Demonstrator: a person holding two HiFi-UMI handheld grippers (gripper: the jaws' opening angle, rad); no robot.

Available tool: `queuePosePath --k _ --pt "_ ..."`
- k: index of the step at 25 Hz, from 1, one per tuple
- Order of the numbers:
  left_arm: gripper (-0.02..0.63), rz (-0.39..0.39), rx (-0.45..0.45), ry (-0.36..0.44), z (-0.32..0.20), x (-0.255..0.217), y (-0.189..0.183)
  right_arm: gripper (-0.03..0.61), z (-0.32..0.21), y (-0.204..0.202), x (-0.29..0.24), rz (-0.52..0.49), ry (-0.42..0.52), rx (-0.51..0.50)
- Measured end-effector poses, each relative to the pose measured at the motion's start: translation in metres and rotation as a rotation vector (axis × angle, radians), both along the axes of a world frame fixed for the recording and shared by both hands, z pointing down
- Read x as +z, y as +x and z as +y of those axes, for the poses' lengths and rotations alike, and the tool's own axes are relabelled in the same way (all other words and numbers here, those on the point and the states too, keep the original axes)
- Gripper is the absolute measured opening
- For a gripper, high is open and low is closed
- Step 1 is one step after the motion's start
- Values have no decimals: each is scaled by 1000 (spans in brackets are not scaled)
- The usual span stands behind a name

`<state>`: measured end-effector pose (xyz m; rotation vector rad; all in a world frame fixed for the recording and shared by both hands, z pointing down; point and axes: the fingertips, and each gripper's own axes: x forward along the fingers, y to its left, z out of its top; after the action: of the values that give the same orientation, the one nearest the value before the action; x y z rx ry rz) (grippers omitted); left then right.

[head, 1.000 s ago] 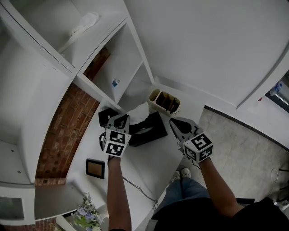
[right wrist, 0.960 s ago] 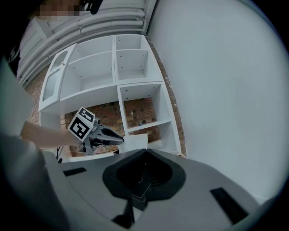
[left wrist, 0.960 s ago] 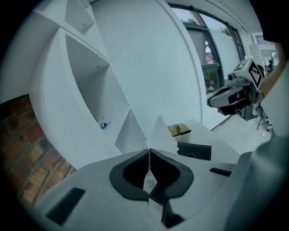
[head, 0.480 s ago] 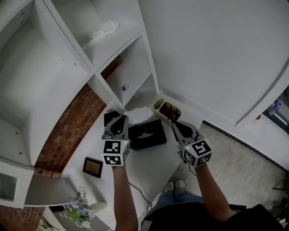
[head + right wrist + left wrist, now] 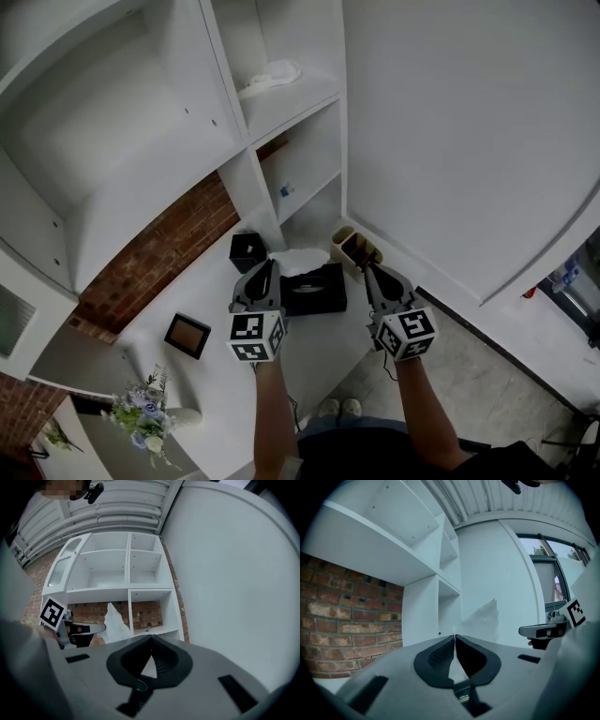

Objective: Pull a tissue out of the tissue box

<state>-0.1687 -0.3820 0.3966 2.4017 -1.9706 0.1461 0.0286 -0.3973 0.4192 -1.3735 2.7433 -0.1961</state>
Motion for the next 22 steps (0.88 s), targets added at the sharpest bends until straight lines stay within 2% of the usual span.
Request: queuePosePath --k 22 --pt "15 16 17 -53 26 26 1 -3 13 -1 8 63 2 28"
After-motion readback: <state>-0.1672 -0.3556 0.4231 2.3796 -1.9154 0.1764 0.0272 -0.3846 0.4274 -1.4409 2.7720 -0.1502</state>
